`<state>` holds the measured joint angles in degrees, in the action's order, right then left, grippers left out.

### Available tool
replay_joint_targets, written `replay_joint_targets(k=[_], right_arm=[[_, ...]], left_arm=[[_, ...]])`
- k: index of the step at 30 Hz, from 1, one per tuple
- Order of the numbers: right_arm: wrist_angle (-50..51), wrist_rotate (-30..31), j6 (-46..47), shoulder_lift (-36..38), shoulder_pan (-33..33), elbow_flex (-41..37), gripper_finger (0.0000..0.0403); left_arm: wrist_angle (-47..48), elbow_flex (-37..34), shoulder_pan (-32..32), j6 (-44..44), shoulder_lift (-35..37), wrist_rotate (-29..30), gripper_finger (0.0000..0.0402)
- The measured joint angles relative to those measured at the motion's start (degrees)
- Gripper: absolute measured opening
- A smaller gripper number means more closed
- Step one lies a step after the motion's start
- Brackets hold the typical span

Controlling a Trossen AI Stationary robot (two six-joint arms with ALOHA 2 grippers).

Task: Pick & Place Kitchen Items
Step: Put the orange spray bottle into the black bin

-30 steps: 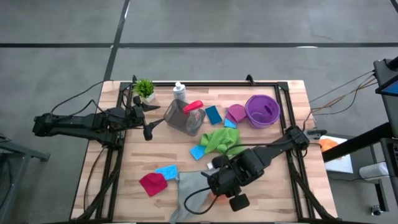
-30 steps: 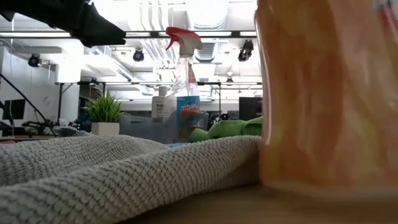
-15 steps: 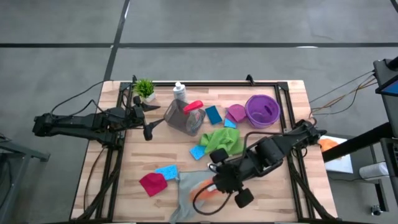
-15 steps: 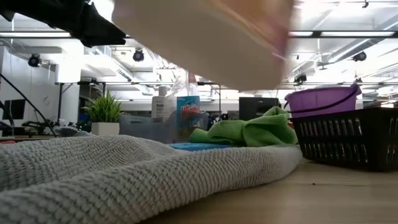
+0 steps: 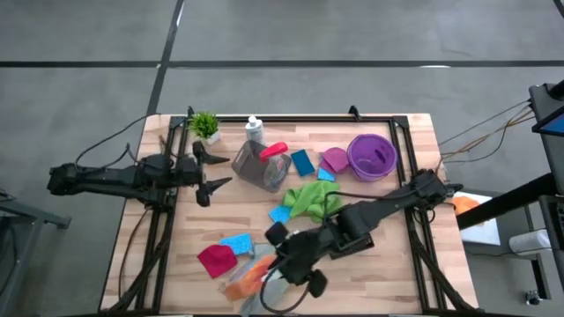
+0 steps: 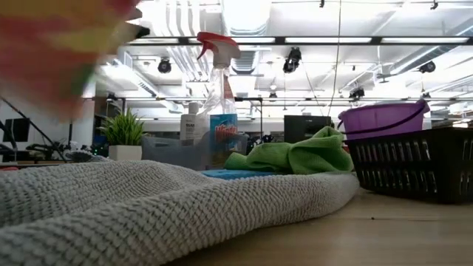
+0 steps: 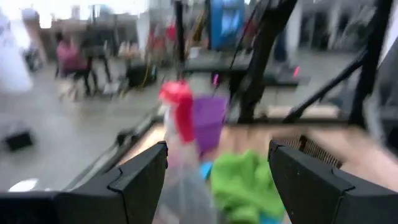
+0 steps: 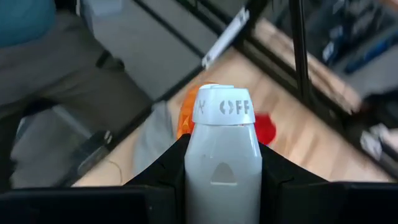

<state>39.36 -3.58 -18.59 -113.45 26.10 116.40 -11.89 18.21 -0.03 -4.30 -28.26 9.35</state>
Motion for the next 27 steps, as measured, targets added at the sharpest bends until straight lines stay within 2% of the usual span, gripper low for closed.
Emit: replay_joint_targets(k=[2,4,8,10,13,16,27], right_arm=[[-9.1,-2.7,-1.3,0.0,-1.0,-4.8,0.0101],[-18.4,-4.2,-2.4,0.0,-2.2,-9.7,0.0101],[-30.9,-7.2,-3.3,0.2,-5.0,-16.0,0.0101],[-33.7,-7.9,-3.8,0.4,-6.4,-17.7,0.0101],[-32.4,-7.8,-4.8,0.4,-8.4,-18.2,0.0101],[-27.0,-6.7,-6.5,0.9,-10.4,-17.0,0.0101],[-10.2,-0.7,-15.7,7.2,-17.9,-9.1,0.0101]], left_arm=[[-3.6,-3.1,0.2,-0.5,2.4,0.1,0.0278],[-2.6,-3.9,0.9,-1.0,5.2,0.5,0.0278],[8.6,-1.7,2.0,0.0,10.9,1.2,0.0278],[13.9,-0.4,2.0,1.0,13.4,1.6,0.0278],[20.0,0.8,2.0,1.6,16.6,2.9,0.0278],[23.4,1.2,2.0,2.3,18.8,5.0,0.0278],[23.1,1.2,2.0,2.9,18.2,6.8,0.0278]])
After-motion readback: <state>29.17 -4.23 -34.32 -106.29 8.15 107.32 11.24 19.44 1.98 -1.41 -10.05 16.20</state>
